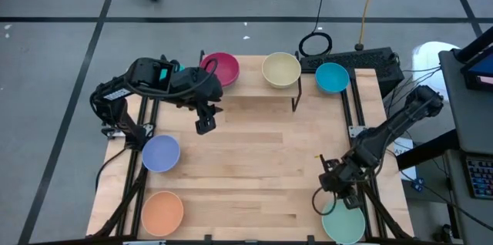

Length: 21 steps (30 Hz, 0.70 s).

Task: Place and stack bowls onto a shelf
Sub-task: Stack the green bowl on top of the yellow bowl on the shelf

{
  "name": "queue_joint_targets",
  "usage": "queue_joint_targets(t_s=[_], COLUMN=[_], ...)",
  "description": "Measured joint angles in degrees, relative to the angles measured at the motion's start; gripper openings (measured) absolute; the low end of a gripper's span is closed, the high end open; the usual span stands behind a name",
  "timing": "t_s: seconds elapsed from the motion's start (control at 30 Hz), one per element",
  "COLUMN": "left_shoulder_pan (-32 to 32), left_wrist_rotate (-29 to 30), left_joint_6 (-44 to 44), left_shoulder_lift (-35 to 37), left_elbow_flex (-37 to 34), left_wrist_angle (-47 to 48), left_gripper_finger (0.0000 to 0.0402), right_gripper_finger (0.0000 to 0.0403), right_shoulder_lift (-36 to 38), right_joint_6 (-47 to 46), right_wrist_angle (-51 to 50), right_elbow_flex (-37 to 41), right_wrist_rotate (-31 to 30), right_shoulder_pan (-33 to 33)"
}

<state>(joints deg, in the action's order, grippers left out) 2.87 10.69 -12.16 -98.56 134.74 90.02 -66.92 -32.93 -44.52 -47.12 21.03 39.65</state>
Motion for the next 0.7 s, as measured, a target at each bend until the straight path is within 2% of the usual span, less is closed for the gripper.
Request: queue_joint_targets(t_s=[0.27, 0.57, 0.7], left_shoulder_pan=[0.0, 0.0, 0.0], left_wrist_rotate=[0.0, 0.0, 0.0], left_joint_6=[0.0, 0.5, 1.3], left_shoulder_lift=[0.0, 0.0, 0.0], left_elbow_flex=[0.0, 0.0, 0.0], left_wrist_angle=[0.0, 0.0, 0.0], left_gripper_finger=[0.0149, 0.015, 0.015], right_gripper_finger=[0.0125, 0.0125, 0.0125], right_shoulder_lift=[0.0, 0.0, 0.0], right_joint_6=[-3.9, -7.5, -8.7], right_wrist_angle=[6.3, 10.5, 13.6], right_elbow_flex=[3.8, 7.9, 10.7], right_wrist_rotate=[-0.3, -4.6, -4.5], right_shoulder_pan=[2.6, 4.4, 4.4])
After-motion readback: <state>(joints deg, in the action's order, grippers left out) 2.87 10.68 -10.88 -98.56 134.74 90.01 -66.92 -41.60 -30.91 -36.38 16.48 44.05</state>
